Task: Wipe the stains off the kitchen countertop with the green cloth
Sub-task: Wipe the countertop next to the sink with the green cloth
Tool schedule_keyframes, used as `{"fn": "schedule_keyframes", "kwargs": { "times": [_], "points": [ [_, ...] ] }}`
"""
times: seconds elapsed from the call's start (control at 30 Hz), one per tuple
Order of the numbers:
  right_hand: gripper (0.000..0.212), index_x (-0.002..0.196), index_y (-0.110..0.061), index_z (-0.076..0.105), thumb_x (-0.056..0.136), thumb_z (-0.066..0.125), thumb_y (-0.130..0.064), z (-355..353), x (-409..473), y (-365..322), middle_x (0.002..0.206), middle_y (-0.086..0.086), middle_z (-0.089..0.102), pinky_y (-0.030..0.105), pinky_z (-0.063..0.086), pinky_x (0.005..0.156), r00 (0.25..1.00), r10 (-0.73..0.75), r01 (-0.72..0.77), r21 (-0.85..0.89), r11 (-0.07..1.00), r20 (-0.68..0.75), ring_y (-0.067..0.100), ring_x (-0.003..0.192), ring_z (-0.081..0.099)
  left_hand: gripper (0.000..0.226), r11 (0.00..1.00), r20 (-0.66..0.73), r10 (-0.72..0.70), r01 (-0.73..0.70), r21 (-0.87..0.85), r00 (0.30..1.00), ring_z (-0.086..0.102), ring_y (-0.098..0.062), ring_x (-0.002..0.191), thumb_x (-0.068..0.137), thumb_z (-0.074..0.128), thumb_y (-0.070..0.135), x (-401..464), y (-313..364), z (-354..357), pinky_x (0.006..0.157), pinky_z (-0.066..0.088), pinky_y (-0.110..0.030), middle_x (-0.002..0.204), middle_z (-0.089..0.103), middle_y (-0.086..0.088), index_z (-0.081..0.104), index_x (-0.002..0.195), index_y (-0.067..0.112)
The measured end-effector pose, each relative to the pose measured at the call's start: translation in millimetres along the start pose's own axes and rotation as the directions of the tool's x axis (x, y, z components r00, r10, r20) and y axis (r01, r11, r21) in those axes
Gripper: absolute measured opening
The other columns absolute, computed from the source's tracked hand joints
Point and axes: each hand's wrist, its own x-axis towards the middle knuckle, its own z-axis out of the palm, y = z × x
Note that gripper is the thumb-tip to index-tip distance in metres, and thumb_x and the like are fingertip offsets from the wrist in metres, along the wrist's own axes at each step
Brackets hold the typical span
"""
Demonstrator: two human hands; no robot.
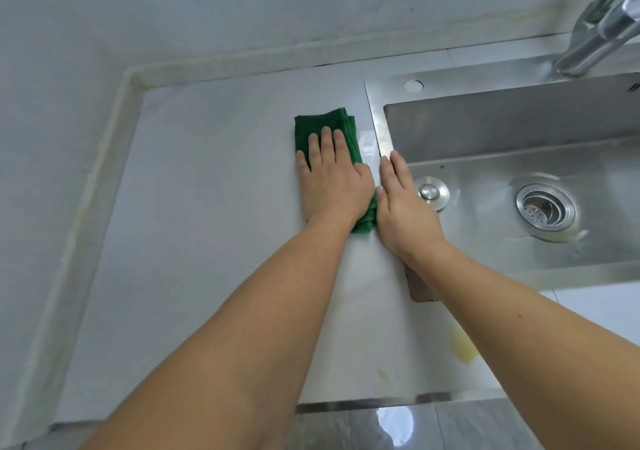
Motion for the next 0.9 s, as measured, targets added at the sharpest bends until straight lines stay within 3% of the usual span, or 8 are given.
{"fn": "schedule_keyframes", "kwargs": {
  "times": [0.1,0.23,0.37,0.5,0.67,0.9],
  "points": [
    [0.052,0.154,-0.020,0.016,0.103,0.024,-0.029,-9,-1,-7,0.163,-0.009,0.002,0.046,0.048,0.089,1.000,-0.007,0.007,-0.011,1.000,0.030,0.028,0.125,0.049,0.067,1.000,-0.006,-0.012,0.012,-0.007,1.000,0.000,-0.024,0.153,0.096,0.021,0.033,-58,-6,2,0.123,0.002,-0.048,0.166,0.004,-0.006,0.007,0.158,0.012],
    [0.052,0.153,-0.018,0.018,0.103,0.020,-0.032,-29,-20,-13,0.163,-0.005,0.003,0.055,0.023,0.112,0.994,0.022,-0.014,-0.080,0.997,0.111,0.023,0.140,0.032,0.072,1.000,0.031,-0.024,0.025,-0.014,0.999,0.000,-0.026,0.153,0.091,0.012,0.036,-172,-7,2,0.123,0.003,-0.050,0.166,0.003,-0.007,0.005,0.158,0.012],
    [0.050,0.151,-0.015,0.027,0.104,0.021,-0.032,-72,-53,-9,0.162,0.000,0.012,0.048,0.013,0.116,0.996,0.092,-0.091,-0.083,0.992,0.015,0.020,0.144,0.024,0.072,0.998,0.092,-0.067,0.067,-0.003,0.994,-0.003,-0.026,0.153,0.091,0.012,0.037,-222,1,4,0.123,0.000,-0.051,0.166,-0.001,-0.007,0.002,0.158,0.013],
    [0.051,0.150,-0.016,0.026,0.103,0.025,-0.032,-99,-91,22,0.161,0.001,0.016,0.046,0.010,0.117,0.998,0.057,-0.053,-0.206,0.977,0.015,0.019,0.145,0.021,0.072,0.997,0.113,-0.068,0.064,0.044,0.991,-0.005,-0.027,0.153,0.093,0.016,0.039,-205,6,-1,0.122,0.000,-0.052,0.166,-0.002,-0.008,0.000,0.158,0.013],
    [0.052,0.150,-0.014,0.028,0.102,0.027,-0.034,-106,-117,75,0.160,0.003,0.021,0.045,0.007,0.119,0.991,0.122,-0.134,-0.275,0.952,-0.061,0.022,0.146,0.020,0.070,0.997,0.065,-0.071,0.070,0.011,0.995,-0.004,-0.026,0.153,0.096,0.021,0.039,-129,32,0,0.122,-0.001,-0.051,0.166,-0.001,-0.006,0.002,0.158,0.013],
    [0.070,0.142,-0.010,0.042,0.092,0.009,-0.046,-110,-162,119,0.152,0.008,0.038,0.049,0.014,0.117,0.991,0.074,-0.111,-0.388,0.915,-0.107,0.028,0.142,0.031,0.067,0.999,0.048,-0.031,0.031,0.014,0.998,-0.002,-0.024,0.153,0.097,0.022,0.034,-105,38,2,0.123,0.000,-0.049,0.167,0.002,-0.005,0.004,0.158,0.013]
  ]
}}
